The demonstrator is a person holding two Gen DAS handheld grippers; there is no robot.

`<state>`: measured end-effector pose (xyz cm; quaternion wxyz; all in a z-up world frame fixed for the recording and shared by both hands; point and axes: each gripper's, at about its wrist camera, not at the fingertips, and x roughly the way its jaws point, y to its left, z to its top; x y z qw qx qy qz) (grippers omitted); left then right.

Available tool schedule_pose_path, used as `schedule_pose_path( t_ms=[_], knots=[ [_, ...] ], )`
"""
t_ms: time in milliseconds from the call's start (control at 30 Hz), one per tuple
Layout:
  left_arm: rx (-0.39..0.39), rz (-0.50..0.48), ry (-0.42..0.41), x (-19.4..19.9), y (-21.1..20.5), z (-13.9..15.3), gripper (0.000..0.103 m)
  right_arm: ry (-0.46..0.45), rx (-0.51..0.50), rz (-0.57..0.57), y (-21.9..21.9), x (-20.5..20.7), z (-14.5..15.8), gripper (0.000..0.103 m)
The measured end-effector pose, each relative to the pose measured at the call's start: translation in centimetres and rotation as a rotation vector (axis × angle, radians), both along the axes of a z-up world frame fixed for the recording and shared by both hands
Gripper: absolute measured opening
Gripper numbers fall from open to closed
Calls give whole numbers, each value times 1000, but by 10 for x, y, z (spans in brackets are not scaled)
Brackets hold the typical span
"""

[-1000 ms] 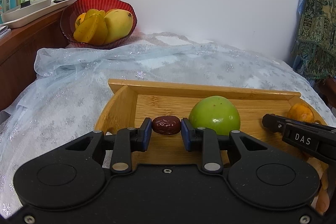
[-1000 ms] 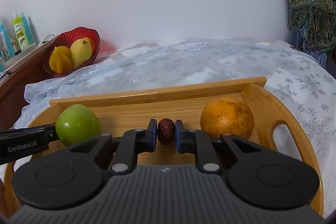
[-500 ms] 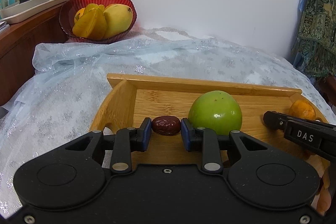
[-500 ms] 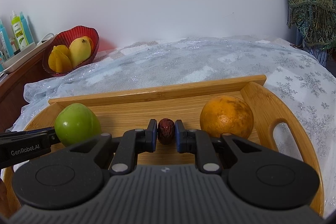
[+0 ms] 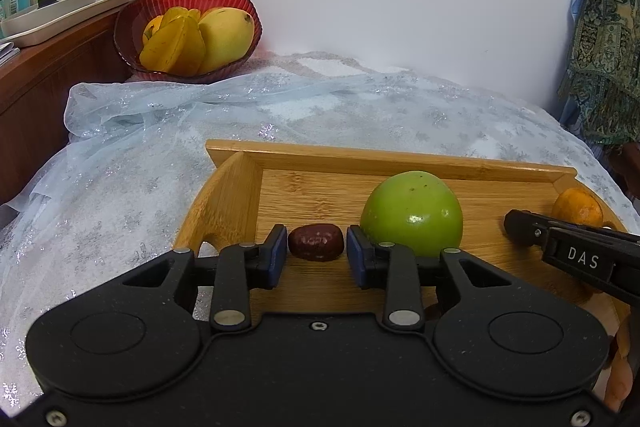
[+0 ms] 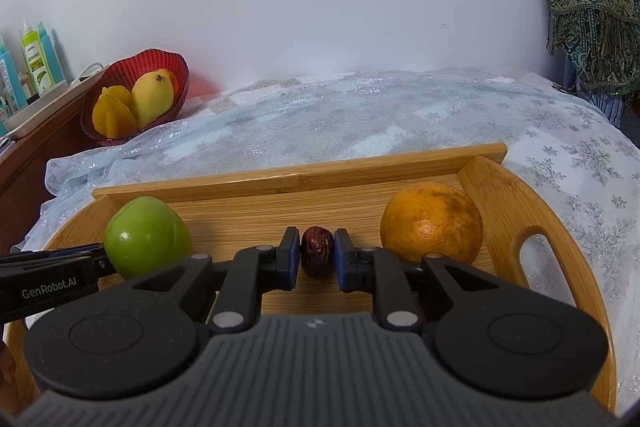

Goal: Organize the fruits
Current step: 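Lift and carry both dates over the tray beside the green apple, then open both tools to release the dates on the tray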

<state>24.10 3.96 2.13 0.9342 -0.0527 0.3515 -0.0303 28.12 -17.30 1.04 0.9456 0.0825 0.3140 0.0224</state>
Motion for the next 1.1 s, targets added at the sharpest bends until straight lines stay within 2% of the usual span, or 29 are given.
schedule_pose_path(
  t_ms=[200, 267, 467, 500, 633, 700, 767, 900, 1033, 1100],
  knots=[
    [4, 6, 0, -1, 0, 1, 35, -3, -2, 0, 0, -2, 1, 26],
    [13, 12, -2, -2, 0, 2, 39, -10, -3, -1, 0, -3, 2, 27],
    [-35, 39, 4, -4, 10, 4, 47, -40, -17, 2, 1, -11, 6, 39],
    [-42, 43, 3, -5, 11, 4, 47, -45, -17, 3, 1, -13, 7, 45],
    [-25, 51, -12, -10, 10, 7, 51, -67, -25, 9, 2, -20, 11, 46],
    [-25, 56, -19, -13, 9, 9, 55, -81, -33, 10, 3, -25, 13, 47],
    [-28, 65, -22, -16, 10, 10, 64, -92, -30, 16, 4, -30, 15, 51],
    [-44, 83, -31, -22, 12, 13, 69, -123, -34, 35, 5, -43, 21, 56],
    [-71, 79, -49, -31, 14, 18, 82, -158, -43, 52, 8, -58, 28, 61],
    [-76, 77, -62, -37, 13, 20, 84, -174, -38, 56, 8, -65, 31, 65]
  ],
)
